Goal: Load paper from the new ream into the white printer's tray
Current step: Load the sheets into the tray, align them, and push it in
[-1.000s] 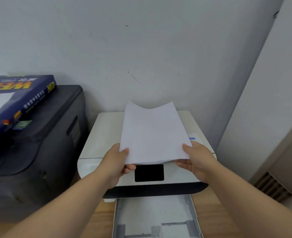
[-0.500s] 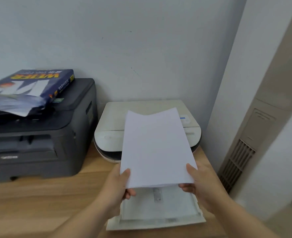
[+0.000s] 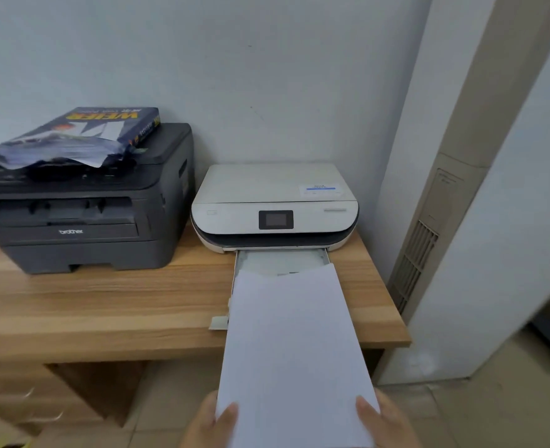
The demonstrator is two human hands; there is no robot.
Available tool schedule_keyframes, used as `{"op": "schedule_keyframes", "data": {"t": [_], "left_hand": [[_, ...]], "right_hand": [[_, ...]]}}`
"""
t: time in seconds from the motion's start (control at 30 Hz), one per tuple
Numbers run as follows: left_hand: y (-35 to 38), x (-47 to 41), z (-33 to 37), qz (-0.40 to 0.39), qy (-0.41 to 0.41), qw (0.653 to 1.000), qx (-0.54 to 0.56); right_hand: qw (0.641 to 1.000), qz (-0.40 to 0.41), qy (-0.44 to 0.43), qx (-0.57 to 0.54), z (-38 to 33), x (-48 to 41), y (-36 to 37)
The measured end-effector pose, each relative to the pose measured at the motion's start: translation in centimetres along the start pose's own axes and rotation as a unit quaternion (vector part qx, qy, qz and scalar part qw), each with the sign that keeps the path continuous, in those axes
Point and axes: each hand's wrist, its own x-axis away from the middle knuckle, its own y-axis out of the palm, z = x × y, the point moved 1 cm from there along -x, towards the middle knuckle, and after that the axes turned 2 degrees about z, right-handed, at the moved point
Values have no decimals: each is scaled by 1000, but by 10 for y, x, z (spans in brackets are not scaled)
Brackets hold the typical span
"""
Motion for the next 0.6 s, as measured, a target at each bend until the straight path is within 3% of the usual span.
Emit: {"op": "schedule_keyframes", "data": {"t": [0.17,0.3,0.47,0.6], "left_hand": [[-9,16,-30,-67,-3,997,41],[-17,5,-44,-105,-57,992,35],[-18,0,-32,-26,-49,998,-16],[-17,-2,-23,-43,-80,996,-16]], "right_hand": [[1000,-4,14,-13,15,21,-8],[1000,-4,15,18,20,34,-2],[998,28,35,51,26,34,-2],[994,8,107,36,17,25,-1]]}}
